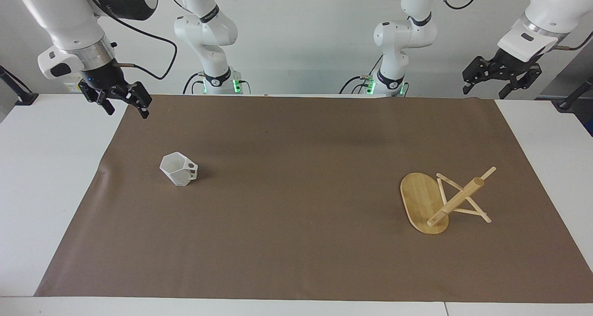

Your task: Hang cup on rack

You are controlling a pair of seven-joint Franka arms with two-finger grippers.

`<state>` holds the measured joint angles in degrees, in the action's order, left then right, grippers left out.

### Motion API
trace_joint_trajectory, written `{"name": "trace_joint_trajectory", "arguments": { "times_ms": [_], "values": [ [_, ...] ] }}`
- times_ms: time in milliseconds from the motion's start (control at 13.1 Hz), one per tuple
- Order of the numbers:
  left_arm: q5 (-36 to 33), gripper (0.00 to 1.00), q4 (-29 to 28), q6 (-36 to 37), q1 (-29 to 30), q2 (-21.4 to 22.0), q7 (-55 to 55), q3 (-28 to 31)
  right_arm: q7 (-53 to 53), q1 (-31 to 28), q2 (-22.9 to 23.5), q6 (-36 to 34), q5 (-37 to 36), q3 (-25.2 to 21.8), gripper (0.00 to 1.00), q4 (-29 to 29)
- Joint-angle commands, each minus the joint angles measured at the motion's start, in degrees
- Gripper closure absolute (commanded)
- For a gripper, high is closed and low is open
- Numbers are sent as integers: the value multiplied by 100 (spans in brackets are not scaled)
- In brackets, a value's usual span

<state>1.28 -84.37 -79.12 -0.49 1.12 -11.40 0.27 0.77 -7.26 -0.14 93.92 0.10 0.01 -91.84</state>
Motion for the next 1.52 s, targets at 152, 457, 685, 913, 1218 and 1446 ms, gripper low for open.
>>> {"name": "trace_joint_trajectory", "arguments": {
  "times_ms": [152,457,685,913,1218,1446],
  "values": [
    [-119,0,-167,19,-30,161,-55,26,-165,-100,-109,145,87,34,0,-168],
    [-119,0,-167,54,-30,170,-46,26,-735,-100,-162,801,96,34,0,-711],
    [-119,0,-167,45,-12,161,-55,35,-754,-100,-153,1241,96,43,0,-1063],
    [-111,0,-167,19,-3,170,-81,35,-763,-100,-22,1646,96,43,0,-1371],
    [-119,0,-167,-77,172,161,-152,26,-893,-100,304,2103,96,34,0,-1696],
    [-119,0,-159,-183,164,143,-90,26,-965,-109,374,2490,96,34,0,-1951]
  ]
}}
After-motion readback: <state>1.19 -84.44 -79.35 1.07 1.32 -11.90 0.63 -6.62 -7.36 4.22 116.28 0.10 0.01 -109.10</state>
